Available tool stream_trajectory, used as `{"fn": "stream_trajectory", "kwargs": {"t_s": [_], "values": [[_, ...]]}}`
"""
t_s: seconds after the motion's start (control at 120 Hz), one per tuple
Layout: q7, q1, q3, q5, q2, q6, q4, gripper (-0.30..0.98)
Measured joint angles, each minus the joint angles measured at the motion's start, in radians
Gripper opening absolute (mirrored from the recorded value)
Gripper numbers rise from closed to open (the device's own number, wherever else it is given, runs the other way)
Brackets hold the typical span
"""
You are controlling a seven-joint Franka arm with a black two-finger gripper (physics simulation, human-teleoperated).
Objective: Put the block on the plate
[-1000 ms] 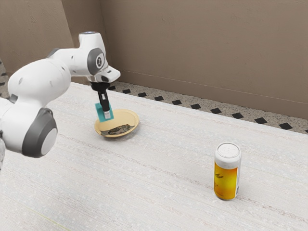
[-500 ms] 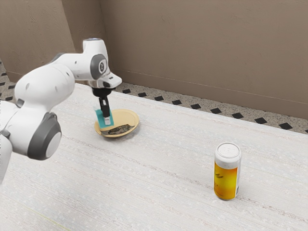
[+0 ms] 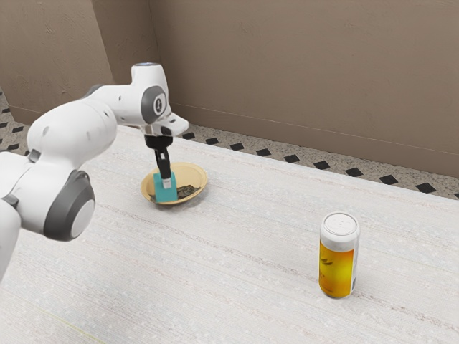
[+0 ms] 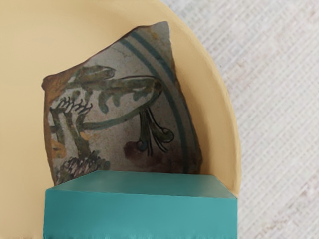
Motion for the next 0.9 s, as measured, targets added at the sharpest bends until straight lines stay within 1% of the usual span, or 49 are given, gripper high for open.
{"fn": "stream_trajectory", "kwargs": {"t_s": [0.142,0.242,0.308,0.425,0.5,0.583,0.633,0.717,0.808,0.9], "values": [[-0.002,-0.01,-0.001,0.012,-0.061,0.003,-0.028,0.63],[-0.004,-0.035,-0.006,0.031,-0.143,0.008,-0.097,0.65],[-0.011,-0.049,-0.056,0.074,-0.228,0.022,-0.175,0.66],[-0.04,-0.061,-0.212,0.189,-0.419,0.047,-0.339,0.67],[-0.061,-0.062,-0.285,0.239,-0.525,0.066,-0.448,0.68],[-0.081,-0.061,-0.345,0.27,-0.642,0.075,-0.54,0.68],[-0.092,-0.062,-0.371,0.289,-0.701,0.066,-0.57,0.68],[-0.109,-0.065,-0.411,0.321,-0.788,0.035,-0.589,0.68],[-0.135,-0.061,-0.451,0.339,-0.877,-0.018,-0.599,0.68],[-0.162,-0.073,-0.469,0.353,-0.914,-0.06,-0.601,0.68]]}}
